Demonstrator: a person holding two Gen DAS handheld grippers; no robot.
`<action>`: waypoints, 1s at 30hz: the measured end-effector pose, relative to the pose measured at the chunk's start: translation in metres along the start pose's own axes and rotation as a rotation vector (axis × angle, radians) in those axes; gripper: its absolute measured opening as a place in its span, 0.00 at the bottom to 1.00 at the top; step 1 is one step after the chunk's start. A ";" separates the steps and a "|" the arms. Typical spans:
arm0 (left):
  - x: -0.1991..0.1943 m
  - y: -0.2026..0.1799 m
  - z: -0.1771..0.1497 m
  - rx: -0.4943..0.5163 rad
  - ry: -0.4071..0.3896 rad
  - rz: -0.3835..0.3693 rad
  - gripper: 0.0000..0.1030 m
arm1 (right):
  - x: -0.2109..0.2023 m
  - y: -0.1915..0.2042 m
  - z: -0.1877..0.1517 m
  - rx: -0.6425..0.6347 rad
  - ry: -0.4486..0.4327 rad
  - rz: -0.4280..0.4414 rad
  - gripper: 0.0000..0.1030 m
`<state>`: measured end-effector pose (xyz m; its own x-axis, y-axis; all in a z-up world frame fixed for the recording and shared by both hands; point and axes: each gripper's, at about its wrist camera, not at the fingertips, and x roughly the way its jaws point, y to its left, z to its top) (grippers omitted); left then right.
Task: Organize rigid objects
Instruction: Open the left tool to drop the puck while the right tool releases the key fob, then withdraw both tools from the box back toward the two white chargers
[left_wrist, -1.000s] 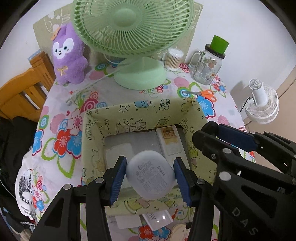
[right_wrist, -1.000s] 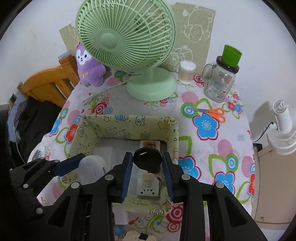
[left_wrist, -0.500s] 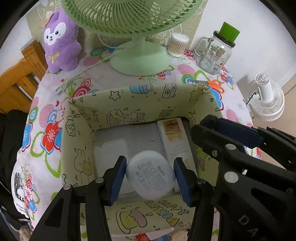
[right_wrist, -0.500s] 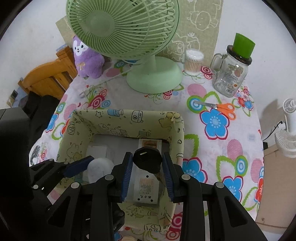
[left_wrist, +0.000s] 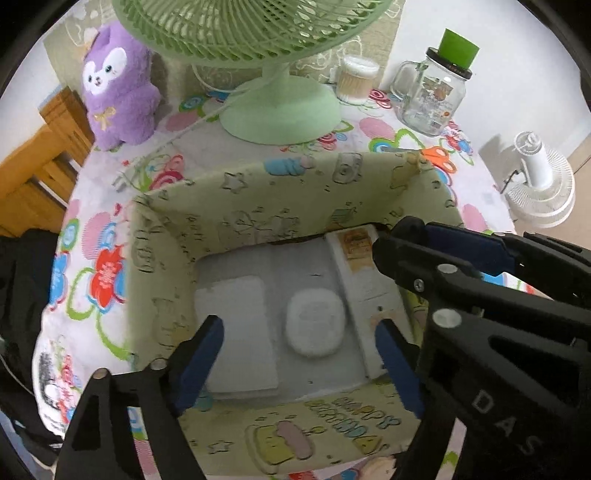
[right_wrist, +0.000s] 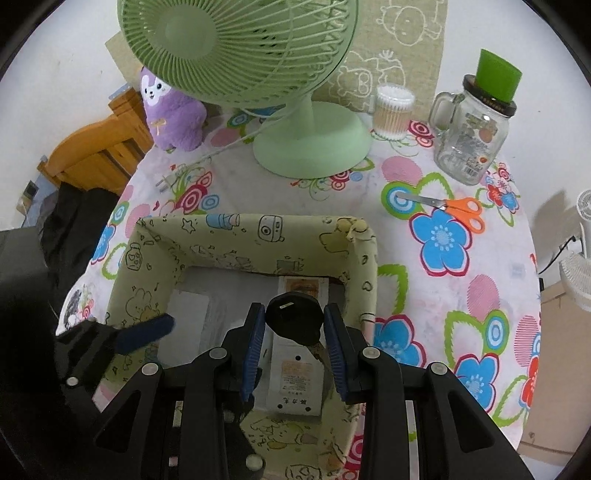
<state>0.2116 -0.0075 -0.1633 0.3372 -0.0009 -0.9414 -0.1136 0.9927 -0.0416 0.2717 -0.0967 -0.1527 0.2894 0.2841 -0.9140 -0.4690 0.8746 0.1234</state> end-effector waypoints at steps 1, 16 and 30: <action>-0.001 0.003 0.000 0.000 -0.002 0.013 0.88 | 0.001 0.001 0.000 -0.003 0.002 0.004 0.34; -0.011 0.017 0.002 0.006 -0.007 0.031 0.95 | 0.027 0.023 0.006 -0.023 0.075 0.071 0.35; -0.022 0.009 -0.012 0.061 -0.008 0.023 0.96 | -0.003 0.021 -0.010 -0.021 0.014 0.033 0.83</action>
<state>0.1920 0.0004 -0.1470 0.3430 0.0226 -0.9391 -0.0639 0.9980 0.0006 0.2522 -0.0834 -0.1511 0.2617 0.3072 -0.9149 -0.4958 0.8561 0.1456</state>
